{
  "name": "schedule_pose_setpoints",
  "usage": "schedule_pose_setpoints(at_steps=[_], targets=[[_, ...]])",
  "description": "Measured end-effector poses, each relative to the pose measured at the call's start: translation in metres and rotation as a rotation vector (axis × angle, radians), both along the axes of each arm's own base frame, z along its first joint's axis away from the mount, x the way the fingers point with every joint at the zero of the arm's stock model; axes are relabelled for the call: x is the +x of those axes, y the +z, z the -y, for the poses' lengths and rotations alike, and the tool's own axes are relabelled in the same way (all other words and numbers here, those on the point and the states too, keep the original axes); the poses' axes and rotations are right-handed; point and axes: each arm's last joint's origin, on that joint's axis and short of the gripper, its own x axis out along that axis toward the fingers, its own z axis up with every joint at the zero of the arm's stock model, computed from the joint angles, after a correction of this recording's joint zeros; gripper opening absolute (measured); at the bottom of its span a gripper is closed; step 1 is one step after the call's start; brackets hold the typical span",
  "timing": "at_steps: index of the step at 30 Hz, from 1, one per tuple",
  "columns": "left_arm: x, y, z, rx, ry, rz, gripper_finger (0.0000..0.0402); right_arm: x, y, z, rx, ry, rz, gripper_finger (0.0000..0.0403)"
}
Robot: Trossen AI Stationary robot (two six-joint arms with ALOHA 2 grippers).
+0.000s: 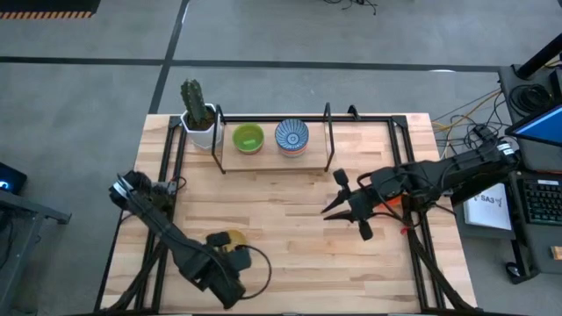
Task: Place and stack bowls onto a shelf
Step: Stack the blue-yellow patterned bowl on top of the red-blue patterned bowl on the shelf
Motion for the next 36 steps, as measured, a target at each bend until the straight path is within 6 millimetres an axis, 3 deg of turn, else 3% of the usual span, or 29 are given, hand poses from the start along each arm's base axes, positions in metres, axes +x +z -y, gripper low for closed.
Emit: schedule_pose_setpoints(at_steps=[7,15,21,29,36], targets=[[0.027,0.012,-0.034,0.105,-0.149,0.027,0.0002,0.0,-0.019,0.0,-0.002,0.012,0.027,0.0068],[0.063,0.027,-0.091,0.302,-0.269,0.07,0.0003,-0.006,-0.018,0.002,0.044,-0.006,0.01,0.0068],[0.086,0.044,-0.146,0.429,-0.318,0.082,0.0003,-0.007,-0.021,0.002,0.047,-0.009,-0.007,0.0068],[0.111,0.048,-0.225,0.547,-0.368,0.109,0.0003,-0.007,-0.025,0.002,0.075,-0.022,-0.041,0.0068],[0.113,0.053,-0.295,0.593,-0.366,0.099,0.0003,-0.007,-0.025,0.002,0.076,-0.023,-0.041,0.0068]])
